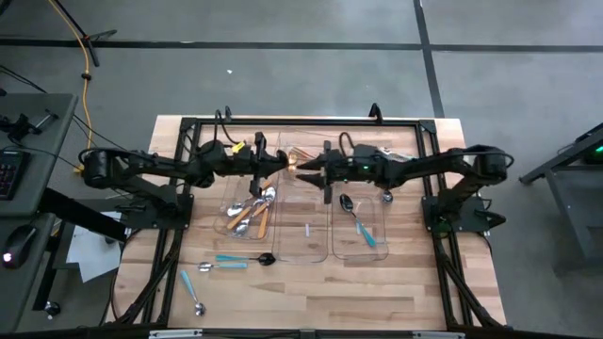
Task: Sort silverware by color (type)
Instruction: Put the blue spoon into the right transparent bin
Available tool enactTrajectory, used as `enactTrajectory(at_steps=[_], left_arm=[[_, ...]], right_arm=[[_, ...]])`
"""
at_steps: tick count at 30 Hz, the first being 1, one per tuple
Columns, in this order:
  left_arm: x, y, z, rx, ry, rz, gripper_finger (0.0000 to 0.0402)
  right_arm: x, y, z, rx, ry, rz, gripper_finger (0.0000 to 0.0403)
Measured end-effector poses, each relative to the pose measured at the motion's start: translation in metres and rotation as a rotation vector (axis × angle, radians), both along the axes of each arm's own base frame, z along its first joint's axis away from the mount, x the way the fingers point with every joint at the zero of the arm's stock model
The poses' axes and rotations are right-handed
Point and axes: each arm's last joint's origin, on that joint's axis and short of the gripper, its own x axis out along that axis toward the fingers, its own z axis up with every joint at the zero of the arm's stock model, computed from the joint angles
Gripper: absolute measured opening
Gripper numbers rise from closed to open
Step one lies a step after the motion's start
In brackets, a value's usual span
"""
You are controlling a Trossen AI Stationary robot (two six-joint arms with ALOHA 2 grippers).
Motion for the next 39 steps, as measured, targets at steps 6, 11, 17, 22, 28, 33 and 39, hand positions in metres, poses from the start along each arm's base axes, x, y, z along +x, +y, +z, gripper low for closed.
enactTrajectory(at_steps=[6,11,17,22,28,33,39], left_arm=[[0.002,-0.008,0.001,0.013,-0.01,-0.029,0.0001],[0.003,-0.012,0.001,0.012,-0.006,-0.047,0.0001],[0.003,-0.013,0.0,0.007,-0.001,-0.049,0.0001],[0.003,-0.012,-0.001,0.003,0.01,-0.043,0.0001],[0.003,-0.012,-0.001,0.001,0.01,-0.043,0.0001],[0.003,-0.012,-0.001,0.001,0.012,-0.043,0.0016],[0.003,-0.012,-0.002,0.0,0.019,-0.043,0.0044]], right_arm=[[0.026,-0.003,-0.003,-0.008,0.072,0.002,0.0121],[0.031,0.002,0.001,-0.061,0.063,0.019,0.0121],[0.031,0.008,0.003,-0.11,0.049,0.035,0.0118],[0.031,0.008,0.004,-0.11,0.041,0.033,0.0073],[0.031,0.008,0.004,-0.112,0.04,0.033,0.0012],[0.031,0.008,0.004,-0.106,0.048,0.033,0.0005],[0.03,0.008,0.004,-0.108,0.062,0.035,0.0004]])
